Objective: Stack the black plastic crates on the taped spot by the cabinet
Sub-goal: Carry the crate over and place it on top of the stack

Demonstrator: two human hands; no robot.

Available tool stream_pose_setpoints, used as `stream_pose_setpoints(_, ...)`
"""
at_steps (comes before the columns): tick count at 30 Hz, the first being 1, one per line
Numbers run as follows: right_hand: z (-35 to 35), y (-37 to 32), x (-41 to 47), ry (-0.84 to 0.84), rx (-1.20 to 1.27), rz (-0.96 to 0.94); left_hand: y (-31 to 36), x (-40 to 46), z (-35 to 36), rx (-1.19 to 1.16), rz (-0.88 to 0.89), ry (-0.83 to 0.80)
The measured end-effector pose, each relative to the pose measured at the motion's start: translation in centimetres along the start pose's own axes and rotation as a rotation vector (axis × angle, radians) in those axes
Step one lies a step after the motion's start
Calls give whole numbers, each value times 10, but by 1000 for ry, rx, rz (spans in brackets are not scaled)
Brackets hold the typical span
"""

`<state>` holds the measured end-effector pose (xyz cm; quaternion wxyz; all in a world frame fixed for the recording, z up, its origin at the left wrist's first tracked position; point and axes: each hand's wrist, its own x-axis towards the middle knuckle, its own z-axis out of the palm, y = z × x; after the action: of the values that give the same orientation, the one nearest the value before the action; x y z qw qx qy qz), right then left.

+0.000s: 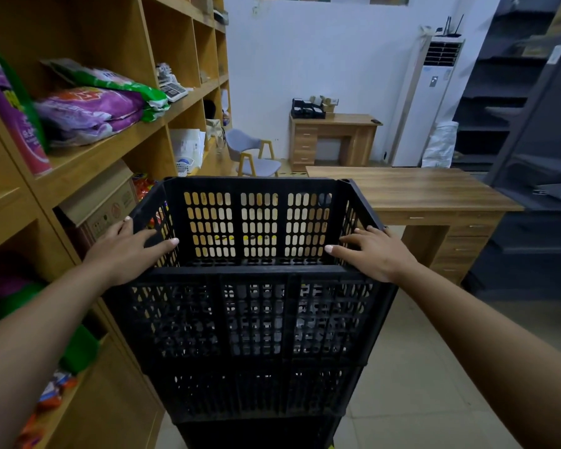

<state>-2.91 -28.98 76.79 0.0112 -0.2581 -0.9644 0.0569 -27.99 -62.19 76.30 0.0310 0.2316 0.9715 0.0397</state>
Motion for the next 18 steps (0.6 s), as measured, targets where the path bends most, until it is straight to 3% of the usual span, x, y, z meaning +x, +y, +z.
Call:
stream_pose_setpoints(4,-3,0,3,-54,58,15,1,4,-8,-10,9,-58)
stream_pose_setpoints(9,-8,7,18,51,15,47,-4,24,-14,27,26,25)
stream_pose_setpoints(18,-4,11,47,-64,-60,111,-7,61,-7,8,41,-37)
